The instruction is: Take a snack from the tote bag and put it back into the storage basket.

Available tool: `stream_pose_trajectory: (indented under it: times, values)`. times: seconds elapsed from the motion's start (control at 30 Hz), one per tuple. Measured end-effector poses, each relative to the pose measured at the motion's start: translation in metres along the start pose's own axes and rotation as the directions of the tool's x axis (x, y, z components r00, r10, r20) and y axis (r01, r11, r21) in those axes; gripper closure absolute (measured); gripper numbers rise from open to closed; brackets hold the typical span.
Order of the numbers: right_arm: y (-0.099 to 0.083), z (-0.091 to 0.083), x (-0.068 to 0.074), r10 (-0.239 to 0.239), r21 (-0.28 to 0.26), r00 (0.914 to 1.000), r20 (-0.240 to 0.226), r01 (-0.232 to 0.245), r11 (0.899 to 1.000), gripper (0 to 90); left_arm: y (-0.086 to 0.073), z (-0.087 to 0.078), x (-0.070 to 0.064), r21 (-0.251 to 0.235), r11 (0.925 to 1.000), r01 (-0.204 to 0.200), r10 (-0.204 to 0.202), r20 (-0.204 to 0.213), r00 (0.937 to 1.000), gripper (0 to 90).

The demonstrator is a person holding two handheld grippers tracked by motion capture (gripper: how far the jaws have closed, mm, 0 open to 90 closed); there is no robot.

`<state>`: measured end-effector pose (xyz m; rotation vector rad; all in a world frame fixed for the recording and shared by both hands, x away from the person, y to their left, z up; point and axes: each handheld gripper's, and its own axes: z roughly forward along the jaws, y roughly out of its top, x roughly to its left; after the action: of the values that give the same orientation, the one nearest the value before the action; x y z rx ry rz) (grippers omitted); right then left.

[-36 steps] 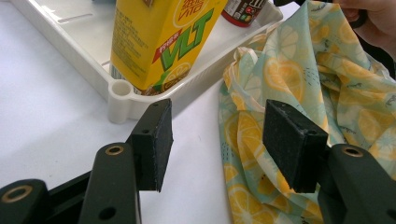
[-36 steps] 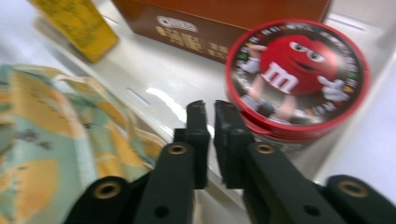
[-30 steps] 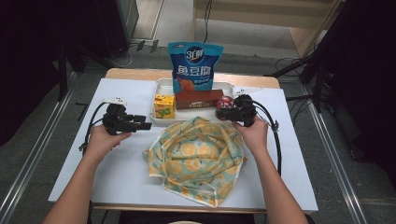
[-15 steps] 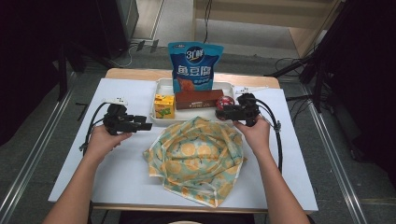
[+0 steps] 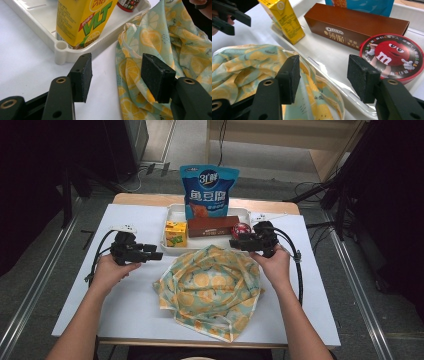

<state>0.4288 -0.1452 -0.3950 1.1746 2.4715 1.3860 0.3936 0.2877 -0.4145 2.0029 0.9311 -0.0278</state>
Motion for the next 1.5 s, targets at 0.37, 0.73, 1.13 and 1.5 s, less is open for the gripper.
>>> stream_pose_trajectory:
  times: [0.37,0.73,1.13,1.5]
  values:
    - [-0.008,-0.014,0.013,-0.024,-0.007,0.9997,-0.009,0.024,1.000,44.2,0.001,-0.002,-0.005,-0.001,1.0000,-0.003,0.003,0.000,1.0000,42.5]
    - [-0.020,-0.031,0.031,-0.053,-0.021,0.9984,-0.020,0.053,0.998,43.9,0.001,0.000,-0.008,0.003,1.0000,-0.007,0.007,0.005,1.0000,42.3]
    - [-0.039,-0.042,0.046,-0.079,-0.035,0.9965,-0.029,0.078,0.996,43.5,0.001,0.000,-0.007,0.007,0.9999,-0.007,0.007,0.006,1.0000,42.3]
    - [-0.054,-0.047,0.037,-0.074,-0.040,0.9972,-0.005,0.074,0.996,41.4,0.000,0.002,-0.006,0.006,0.9999,-0.010,0.010,0.009,0.9999,42.1]
